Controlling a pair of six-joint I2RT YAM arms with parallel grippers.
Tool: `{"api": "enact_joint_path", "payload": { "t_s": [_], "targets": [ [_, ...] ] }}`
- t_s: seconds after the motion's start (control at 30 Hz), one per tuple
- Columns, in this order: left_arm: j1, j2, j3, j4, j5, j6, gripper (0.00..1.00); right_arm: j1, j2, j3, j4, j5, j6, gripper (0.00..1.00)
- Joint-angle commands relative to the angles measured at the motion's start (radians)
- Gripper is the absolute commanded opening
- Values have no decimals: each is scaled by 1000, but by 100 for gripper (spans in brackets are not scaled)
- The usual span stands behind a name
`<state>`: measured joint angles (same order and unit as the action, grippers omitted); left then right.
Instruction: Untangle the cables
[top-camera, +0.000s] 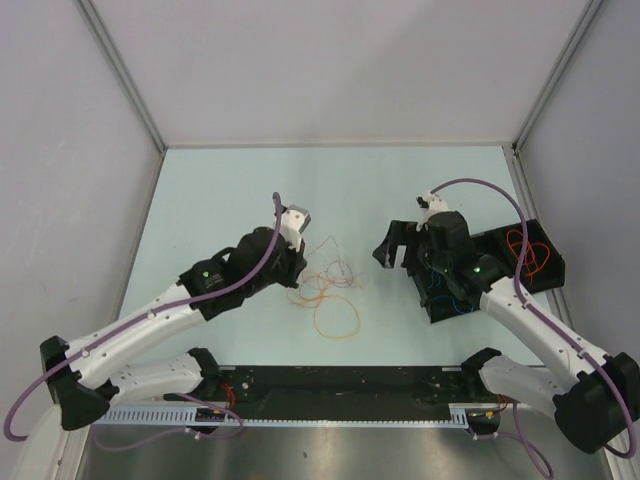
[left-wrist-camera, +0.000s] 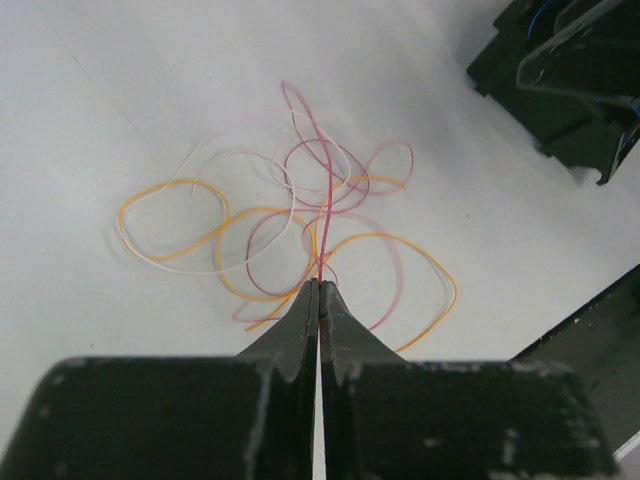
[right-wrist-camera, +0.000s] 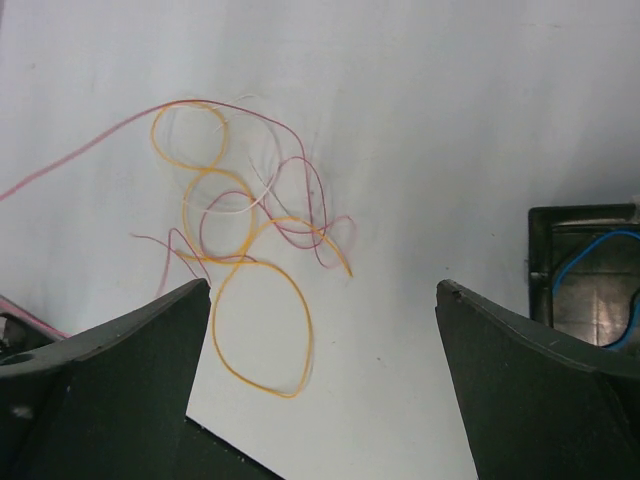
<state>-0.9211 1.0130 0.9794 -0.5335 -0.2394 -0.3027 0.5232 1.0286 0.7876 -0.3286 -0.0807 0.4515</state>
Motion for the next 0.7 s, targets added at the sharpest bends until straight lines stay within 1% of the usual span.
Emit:
{"api": "enact_joint_path", "payload": {
  "t_s": [0.0, 0.17, 0.2, 0.27, 0.3, 0.33, 0.37, 0.4, 0.53, 0.6, 0.67],
  "targets": [
    [-5, -56, -18, 112, 51, -36, 0, -5, -24, -5, 69, -79, 4, 100],
    [-5, -48, -62, 138, 69, -39, 0, -3, 4, -14, 157, -189, 102, 100],
    [-7, -48, -76, 144, 74, -39, 0, -2, 23, -24, 177, -206, 163, 100],
    [-5, -48, -90, 161, 87, -41, 0, 11, 50, -33, 256, -264, 228, 100],
    [-5, -48, -102, 167, 92, -42, 0, 18, 77, -34, 284, -280, 292, 100],
    [-5, -47, -110, 178, 98, -44, 0, 27, 91, -34, 342, -293, 320, 100],
    [-5, -47, -114, 184, 101, -45, 0, 53, 105, -34, 377, -298, 350, 100],
    [-5, -47, -123, 190, 106, -47, 0, 61, 135, -34, 404, -301, 405, 100],
    [-5, -44, -139, 213, 127, -53, 0, 100, 223, -31, 554, -346, 525, 100],
    [-5, -39, -140, 216, 137, -53, 0, 125, 254, -28, 611, -358, 552, 99],
    [-5, -37, -142, 219, 144, -53, 1, 145, 304, -2, 640, -360, 566, 96]
  ]
}}
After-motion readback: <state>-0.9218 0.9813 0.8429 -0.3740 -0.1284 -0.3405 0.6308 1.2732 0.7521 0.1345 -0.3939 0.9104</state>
